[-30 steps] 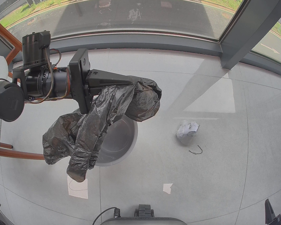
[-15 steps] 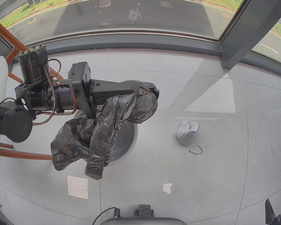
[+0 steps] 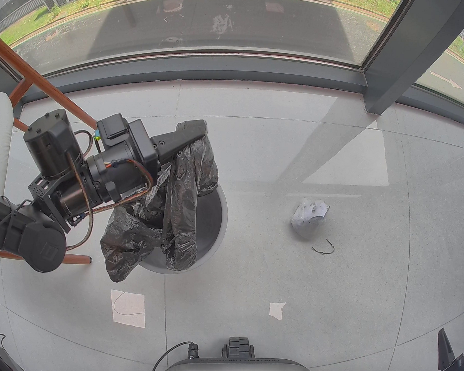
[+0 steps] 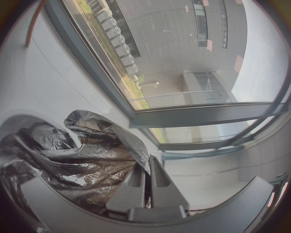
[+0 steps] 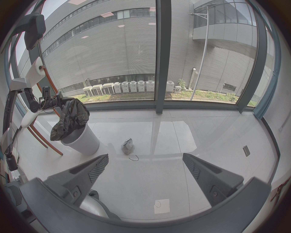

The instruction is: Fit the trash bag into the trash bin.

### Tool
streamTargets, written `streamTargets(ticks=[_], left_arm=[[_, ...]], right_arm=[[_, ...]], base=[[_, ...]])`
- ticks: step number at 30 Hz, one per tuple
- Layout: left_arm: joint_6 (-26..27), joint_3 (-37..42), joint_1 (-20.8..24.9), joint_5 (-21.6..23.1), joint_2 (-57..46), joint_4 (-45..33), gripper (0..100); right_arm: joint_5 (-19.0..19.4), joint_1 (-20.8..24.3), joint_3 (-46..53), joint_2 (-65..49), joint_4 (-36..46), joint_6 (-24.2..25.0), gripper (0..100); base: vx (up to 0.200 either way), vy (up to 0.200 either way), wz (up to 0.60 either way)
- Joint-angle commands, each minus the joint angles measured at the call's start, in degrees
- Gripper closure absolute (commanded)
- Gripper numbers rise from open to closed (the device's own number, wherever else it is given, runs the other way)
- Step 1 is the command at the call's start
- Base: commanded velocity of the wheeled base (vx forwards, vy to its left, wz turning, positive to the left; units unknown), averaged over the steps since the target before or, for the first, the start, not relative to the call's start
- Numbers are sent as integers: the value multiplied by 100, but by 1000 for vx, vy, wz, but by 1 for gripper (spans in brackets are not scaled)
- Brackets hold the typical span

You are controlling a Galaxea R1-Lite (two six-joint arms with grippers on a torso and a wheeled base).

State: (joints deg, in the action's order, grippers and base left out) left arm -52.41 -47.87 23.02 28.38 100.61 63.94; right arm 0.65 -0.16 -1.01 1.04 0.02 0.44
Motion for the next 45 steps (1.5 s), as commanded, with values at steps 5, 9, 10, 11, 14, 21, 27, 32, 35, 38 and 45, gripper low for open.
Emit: streamTargets(ticks=[5,9,10,11,14,21,27,32,35,38,45], left_arm=[[697,-29,493,-869,-498,-1085,100],[1040,-64,476,-948,-498,-1077,100],[1040,-135,476,-983,-498,-1077,100],[1040,-231,476,-1010,-490,-1085,100],[1040,-381,476,-1010,-463,-1103,100],[1066,-284,485,-1019,-428,-1085,100],[1277,-284,485,-1019,-428,-1094,100],[1321,-266,485,-1027,-437,-1103,100],[1321,-223,485,-1027,-454,-1112,100],[1321,-170,485,-1027,-463,-1103,100],[1514,-12,493,-1019,-490,-1103,100]], right_arm=[[-12,-2,101,-95,-2,0,0],[-12,-2,101,-95,-11,9,0],[-47,-2,101,-95,-11,0,0],[-73,-2,101,-95,-11,0,0],[-126,-2,101,-104,-11,-9,0],[-109,-2,75,-104,-38,-44,0],[-29,385,-1077,1311,-521,132,0],[41,1343,-2061,2392,-380,360,0],[199,2108,-2597,3175,-372,853,0],[234,2951,-3010,3913,-354,1292,0],[234,4920,-3467,5477,-433,1512,0]], base=[[0,0,0],[0,0,0],[0,0,0],[0,0,0],[0,0,0],[0,0,0],[0,0,0],[0,0,0],[0,0,0],[0,0,0],[0,0,0]])
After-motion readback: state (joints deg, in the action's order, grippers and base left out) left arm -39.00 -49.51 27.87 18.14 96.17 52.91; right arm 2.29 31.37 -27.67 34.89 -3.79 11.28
